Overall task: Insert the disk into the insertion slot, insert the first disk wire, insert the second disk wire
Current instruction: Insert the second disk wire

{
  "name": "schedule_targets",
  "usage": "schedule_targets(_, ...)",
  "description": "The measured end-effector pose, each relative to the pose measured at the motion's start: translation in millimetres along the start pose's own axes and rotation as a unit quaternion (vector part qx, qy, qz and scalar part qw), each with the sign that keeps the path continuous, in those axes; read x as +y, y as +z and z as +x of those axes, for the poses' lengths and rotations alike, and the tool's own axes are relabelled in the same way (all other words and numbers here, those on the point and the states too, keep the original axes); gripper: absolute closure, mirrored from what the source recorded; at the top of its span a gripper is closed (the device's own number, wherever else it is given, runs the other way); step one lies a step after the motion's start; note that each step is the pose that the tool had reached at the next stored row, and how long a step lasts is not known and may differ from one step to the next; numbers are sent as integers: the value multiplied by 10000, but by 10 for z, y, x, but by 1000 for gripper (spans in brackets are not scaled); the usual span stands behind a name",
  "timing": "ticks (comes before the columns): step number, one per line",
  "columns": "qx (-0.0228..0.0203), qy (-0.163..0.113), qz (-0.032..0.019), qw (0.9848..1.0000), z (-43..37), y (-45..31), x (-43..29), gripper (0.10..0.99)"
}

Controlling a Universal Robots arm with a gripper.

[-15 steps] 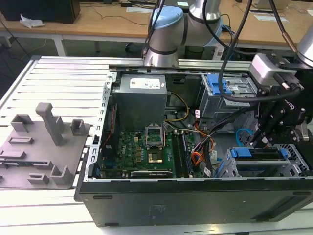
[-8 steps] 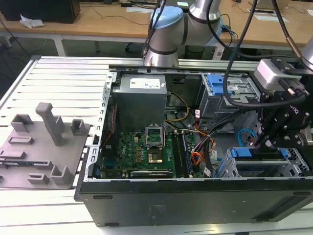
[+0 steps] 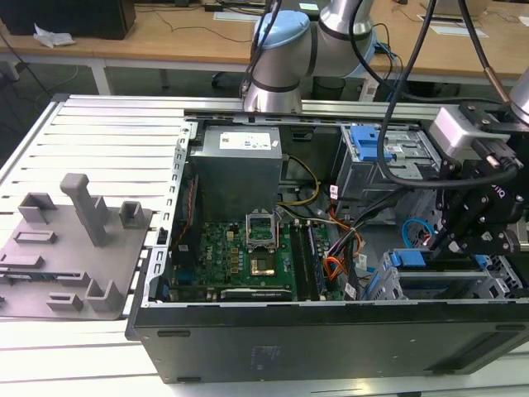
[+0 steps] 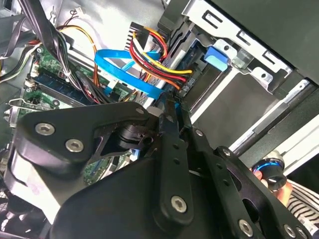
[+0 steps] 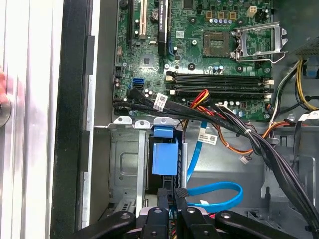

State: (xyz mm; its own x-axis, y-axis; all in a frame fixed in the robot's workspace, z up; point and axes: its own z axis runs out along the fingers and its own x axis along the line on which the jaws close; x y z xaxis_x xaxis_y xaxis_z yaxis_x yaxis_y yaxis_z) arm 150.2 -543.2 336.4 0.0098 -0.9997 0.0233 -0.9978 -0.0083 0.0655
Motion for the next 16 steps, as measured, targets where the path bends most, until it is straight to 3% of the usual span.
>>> schedule_targets(4,-2,0,0,10000,-1,5,0,851)
schedule_targets(7,-3,0,0,10000,2,-114,8,851)
schedule_targets(9,-2,0,0,10000,-8,-249,17,851)
schedule_targets(11,-2,0,0,10000,-11,-346,22,980)
schedule_targets(13,-3,0,2,10000,-9,-423,31,980)
schedule_targets(16,-5,0,15,10000,-10,-433,81,980)
